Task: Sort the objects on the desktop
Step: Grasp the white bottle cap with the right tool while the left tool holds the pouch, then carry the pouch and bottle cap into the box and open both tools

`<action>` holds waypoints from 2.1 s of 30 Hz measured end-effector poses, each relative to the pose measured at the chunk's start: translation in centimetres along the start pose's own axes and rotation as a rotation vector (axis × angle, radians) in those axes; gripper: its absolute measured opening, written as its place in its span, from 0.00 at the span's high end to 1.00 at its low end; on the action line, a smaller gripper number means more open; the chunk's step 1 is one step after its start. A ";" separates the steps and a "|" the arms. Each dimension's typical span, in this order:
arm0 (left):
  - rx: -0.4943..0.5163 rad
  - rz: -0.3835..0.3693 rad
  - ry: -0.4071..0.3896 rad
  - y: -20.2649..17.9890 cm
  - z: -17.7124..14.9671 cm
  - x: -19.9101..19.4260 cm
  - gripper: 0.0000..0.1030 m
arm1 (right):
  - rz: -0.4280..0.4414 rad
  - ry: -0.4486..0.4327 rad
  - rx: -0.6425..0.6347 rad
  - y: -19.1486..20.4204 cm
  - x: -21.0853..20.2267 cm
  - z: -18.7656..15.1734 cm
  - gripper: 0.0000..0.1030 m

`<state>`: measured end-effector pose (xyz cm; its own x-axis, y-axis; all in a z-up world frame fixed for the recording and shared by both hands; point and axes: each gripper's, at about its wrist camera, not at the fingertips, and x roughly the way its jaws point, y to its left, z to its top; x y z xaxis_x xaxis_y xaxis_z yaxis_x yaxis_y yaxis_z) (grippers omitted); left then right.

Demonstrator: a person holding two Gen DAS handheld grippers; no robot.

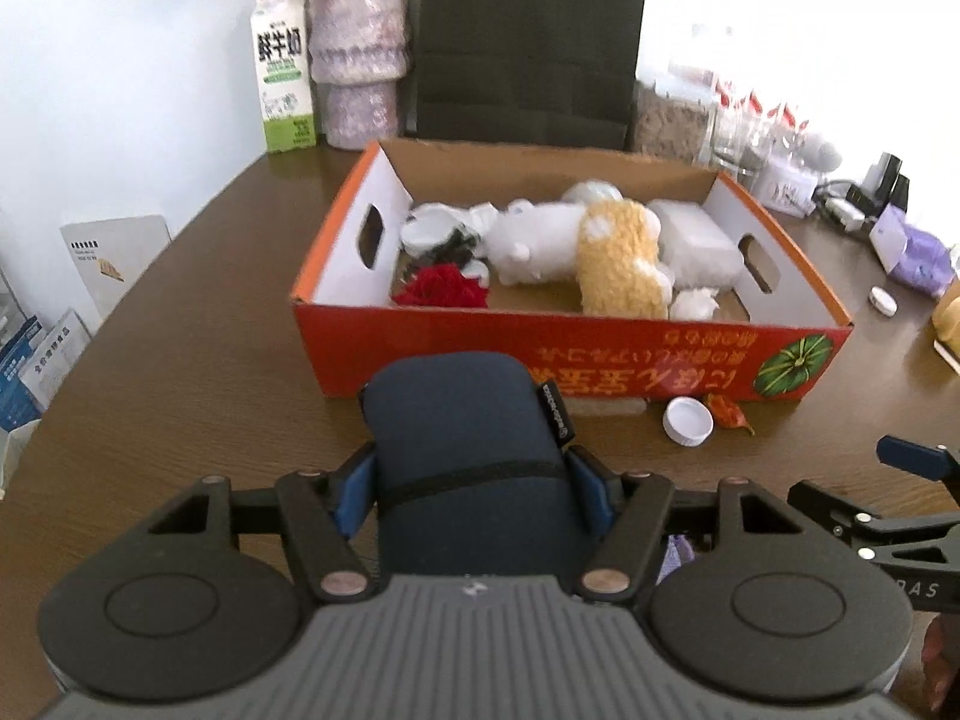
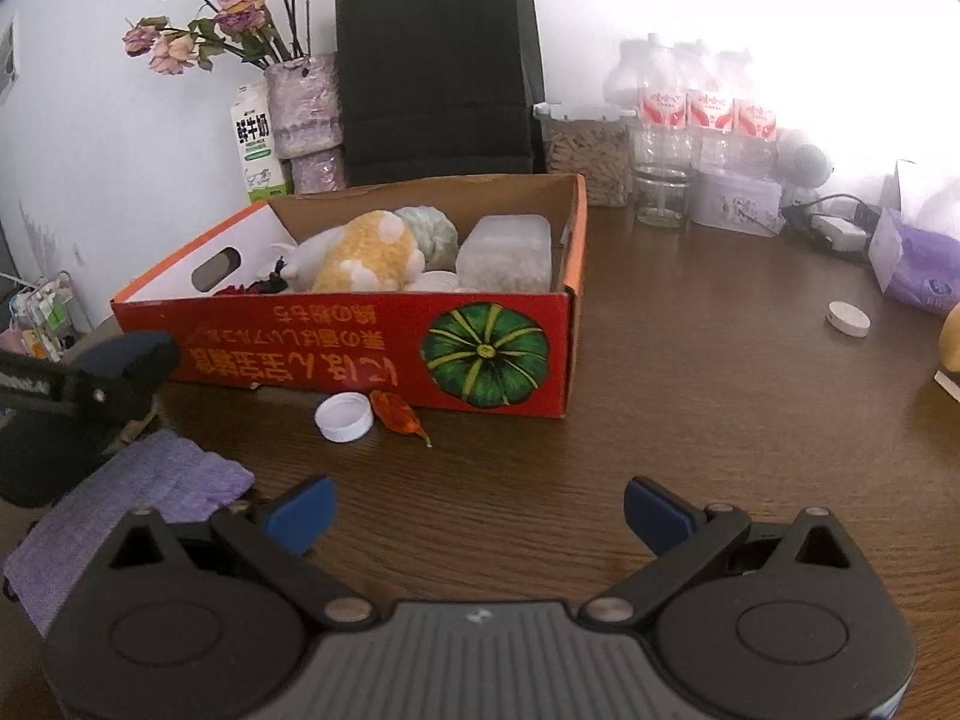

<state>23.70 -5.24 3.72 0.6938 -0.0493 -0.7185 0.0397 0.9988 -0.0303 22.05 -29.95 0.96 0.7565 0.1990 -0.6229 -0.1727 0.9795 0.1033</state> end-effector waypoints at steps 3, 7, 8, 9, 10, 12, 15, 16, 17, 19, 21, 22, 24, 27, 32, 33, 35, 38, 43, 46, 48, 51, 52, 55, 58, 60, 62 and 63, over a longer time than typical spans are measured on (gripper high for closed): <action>-0.017 -0.008 -0.016 1.5 -0.1 -0.6 0.35 | 0.004 -0.005 -0.012 1.1 0.1 0.3 0.00; -0.037 -0.009 -0.036 3.5 -0.3 -1.0 0.35 | 0.009 -0.007 -0.020 2.7 0.9 0.9 0.00; -0.041 -0.012 -0.039 4.1 -0.3 -1.1 0.35 | 0.003 -0.005 -0.022 3.0 1.1 1.0 0.02; -0.044 -0.015 -0.042 4.6 -0.4 -1.1 0.35 | -0.007 -0.003 -0.023 3.3 1.4 1.2 0.03; -0.047 -0.016 -0.046 5.1 -0.4 -1.1 0.35 | -0.015 0.000 -0.021 3.5 1.7 1.3 0.03; -0.048 -0.019 -0.054 5.9 -0.4 -1.0 0.35 | -0.022 0.009 -0.015 3.9 2.1 1.6 0.05; -0.050 -0.027 -0.064 6.9 -0.3 -0.9 0.35 | -0.026 0.014 -0.021 4.9 2.8 1.9 0.13; -0.050 -0.032 -0.068 7.3 -0.3 -0.8 0.35 | -0.026 0.015 -0.023 5.2 2.9 2.0 0.15; -0.050 -0.036 -0.071 7.5 -0.3 -0.7 0.35 | -0.022 0.018 -0.027 5.6 3.1 2.1 0.18; -0.051 -0.045 -0.075 8.0 -0.3 -0.6 0.35 | -0.012 0.028 -0.040 6.5 3.4 2.2 0.23; -0.049 -0.052 -0.079 8.5 -0.3 -0.5 0.35 | -0.010 0.037 -0.050 7.3 3.8 2.3 0.39; -0.049 -0.055 -0.080 8.7 -0.3 -0.4 0.35 | -0.008 0.043 -0.046 7.6 4.0 2.4 0.41; -0.047 -0.065 -0.083 9.1 -0.4 -0.3 0.35 | -0.005 0.052 -0.036 7.8 4.5 2.4 0.42; -0.050 -0.077 -0.089 9.7 -0.6 -0.2 0.35 | -0.014 0.055 -0.026 8.2 5.0 2.4 0.55; -0.055 -0.090 -0.092 10.6 -0.9 0.1 0.35 | -0.039 0.056 -0.022 8.7 5.7 2.7 0.61; -0.057 -0.092 -0.091 10.7 -0.9 0.2 0.35 | -0.046 0.058 -0.023 8.8 5.8 2.7 0.61; -0.060 -0.096 -0.091 11.0 -1.0 0.3 0.35 | -0.065 0.057 -0.027 9.1 6.0 2.8 0.61; -0.061 -0.100 -0.089 11.3 -1.0 0.4 0.35 | -0.072 0.063 -0.031 9.3 6.3 2.9 0.61; -0.060 -0.101 -0.090 11.5 -1.2 0.5 0.35 | -0.083 0.064 -0.042 9.5 6.7 2.8 0.72; -0.062 -0.100 -0.092 11.5 -1.2 0.5 0.35 | -0.083 0.062 -0.049 9.6 6.6 2.7 0.73; -0.061 -0.101 -0.095 11.5 -1.2 0.2 0.35 | -0.077 0.049 -0.046 9.6 6.3 2.7 0.74; -0.055 -0.104 -0.113 11.3 -1.0 -0.4 0.35 | -0.060 0.023 -0.050 9.7 5.2 2.9 0.74; -0.054 -0.107 -0.120 11.3 -0.9 -0.7 0.35 | -0.054 0.012 -0.054 9.7 4.6 3.1 0.74; -0.047 -0.120 -0.151 10.9 -0.1 -1.9 0.36 | -0.031 -0.031 -0.064 9.8 2.8 3.7 0.74; -0.023 -0.125 -0.192 9.9 1.2 -3.1 0.35 | -0.021 -0.089 -0.082 9.7 0.9 4.9 0.74; -0.008 -0.136 -0.216 9.1 2.5 -3.6 0.35 | -0.022 -0.126 -0.096 9.5 0.0 6.1 0.74; 0.001 -0.152 -0.228 8.3 3.9 -3.8 0.35 | -0.027 -0.154 -0.106 9.2 -0.5 7.3 0.74; 0.004 -0.159 -0.233 7.8 4.7 -3.8 0.35 | -0.029 -0.167 -0.109 8.9 -0.6 8.0 0.74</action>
<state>24.75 2.69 9.43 0.8251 -0.2064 -0.5260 0.1639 0.9783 -0.1267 25.08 -21.11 8.49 0.8549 0.1818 -0.4859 -0.2096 0.9778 -0.0030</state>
